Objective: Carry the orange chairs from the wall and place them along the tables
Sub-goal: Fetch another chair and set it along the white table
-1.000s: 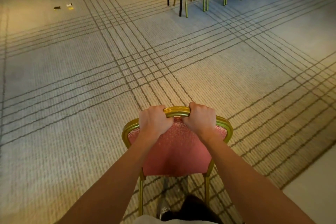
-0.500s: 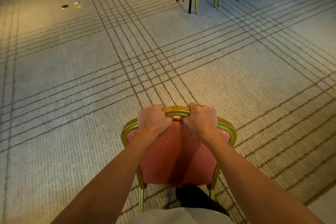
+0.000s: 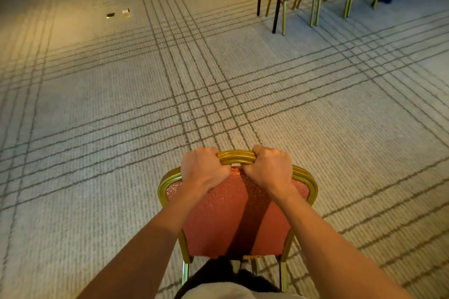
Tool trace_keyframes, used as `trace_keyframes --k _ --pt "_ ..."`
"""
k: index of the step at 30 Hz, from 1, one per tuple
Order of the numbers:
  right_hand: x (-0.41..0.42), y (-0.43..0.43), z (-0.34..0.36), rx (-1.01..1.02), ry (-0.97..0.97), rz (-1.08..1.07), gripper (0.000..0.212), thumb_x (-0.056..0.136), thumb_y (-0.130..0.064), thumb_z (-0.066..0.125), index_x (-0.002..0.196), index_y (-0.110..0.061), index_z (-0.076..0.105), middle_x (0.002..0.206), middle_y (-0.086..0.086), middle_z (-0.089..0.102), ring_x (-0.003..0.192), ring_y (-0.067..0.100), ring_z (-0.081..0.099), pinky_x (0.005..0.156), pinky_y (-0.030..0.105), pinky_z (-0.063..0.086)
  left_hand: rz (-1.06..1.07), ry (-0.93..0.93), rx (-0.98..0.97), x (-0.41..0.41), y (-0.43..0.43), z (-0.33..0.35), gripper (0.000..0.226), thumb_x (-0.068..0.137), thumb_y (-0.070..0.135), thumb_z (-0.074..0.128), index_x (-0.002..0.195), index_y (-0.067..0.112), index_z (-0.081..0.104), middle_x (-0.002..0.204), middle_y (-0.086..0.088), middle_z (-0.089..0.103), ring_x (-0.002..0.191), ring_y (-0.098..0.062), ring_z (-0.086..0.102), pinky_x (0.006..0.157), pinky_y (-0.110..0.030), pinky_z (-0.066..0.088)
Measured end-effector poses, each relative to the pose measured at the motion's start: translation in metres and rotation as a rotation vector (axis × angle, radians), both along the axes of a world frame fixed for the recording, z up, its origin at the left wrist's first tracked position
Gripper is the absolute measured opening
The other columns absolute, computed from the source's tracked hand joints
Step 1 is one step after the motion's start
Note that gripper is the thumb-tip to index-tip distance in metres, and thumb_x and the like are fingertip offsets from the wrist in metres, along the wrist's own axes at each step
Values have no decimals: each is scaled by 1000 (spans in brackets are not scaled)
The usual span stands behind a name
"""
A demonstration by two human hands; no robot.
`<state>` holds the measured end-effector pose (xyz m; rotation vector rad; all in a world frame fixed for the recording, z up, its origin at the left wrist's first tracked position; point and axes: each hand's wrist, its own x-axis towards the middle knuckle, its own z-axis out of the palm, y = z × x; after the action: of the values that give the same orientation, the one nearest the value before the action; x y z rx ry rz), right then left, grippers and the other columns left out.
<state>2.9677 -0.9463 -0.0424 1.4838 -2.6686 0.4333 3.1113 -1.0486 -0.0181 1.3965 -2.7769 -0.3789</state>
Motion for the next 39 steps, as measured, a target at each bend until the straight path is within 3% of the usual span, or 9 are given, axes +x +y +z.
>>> trace_keyframes --k 8,11,14,20,23,27,35,39 --pt "-63 -112 6 -109 38 63 31 66 -41 79 59 -21 56 53 1 61 47 26 60 45 28 38 11 74 -28 -56 -109 8 28 76 51 60 69 26 50 77 -1 69 78 -28 65 67 -35 47" --pt "-84 -167 18 -176 49 58 29 68 -47 63 58 -20 57 53 0 61 47 26 60 46 27 38 -8 119 -61 -76 -169 12 25 75 50 62 72 27 52 80 -2 70 81 -28 67 68 -35 48" --pt "-108 -220 40 -266 102 40 33 68 -51 50 59 -19 58 53 1 62 47 28 60 46 28 40 -50 176 -106 -103 -224 32 25 76 48 64 70 27 51 78 -1 69 81 -27 67 63 -32 37" --pt "-160 -314 66 -256 140 29 32 63 -34 81 57 -20 53 50 -1 57 43 26 56 48 23 26 -95 187 -178 -153 -321 62 23 79 48 63 79 25 61 84 -3 71 85 -28 67 67 -34 43" --pt "-195 -367 68 -280 153 43 29 67 -37 75 58 -19 54 49 -1 57 41 26 55 44 25 31 -124 173 -217 -184 -374 67 25 83 49 60 76 27 49 83 -2 69 83 -27 66 65 -33 35" --pt "-251 -440 62 -334 162 78 31 73 -46 53 58 -19 54 49 0 57 41 27 54 42 29 39 -130 171 -249 -235 -445 62 29 84 51 60 72 26 51 76 1 67 76 -24 64 61 -31 34" --pt "-357 -587 45 -372 90 155 31 70 -43 69 56 -19 54 47 -3 54 38 21 51 47 22 27 -100 32 -349 -337 -585 57 33 89 57 53 85 25 63 84 4 68 82 -20 66 63 -31 42" --pt "-406 -649 54 -420 67 211 35 75 -49 57 57 -19 50 46 -3 51 38 20 49 45 23 28 -83 79 -324 -380 -644 62 34 87 54 59 70 26 49 62 7 51 63 -20 56 56 -29 32"
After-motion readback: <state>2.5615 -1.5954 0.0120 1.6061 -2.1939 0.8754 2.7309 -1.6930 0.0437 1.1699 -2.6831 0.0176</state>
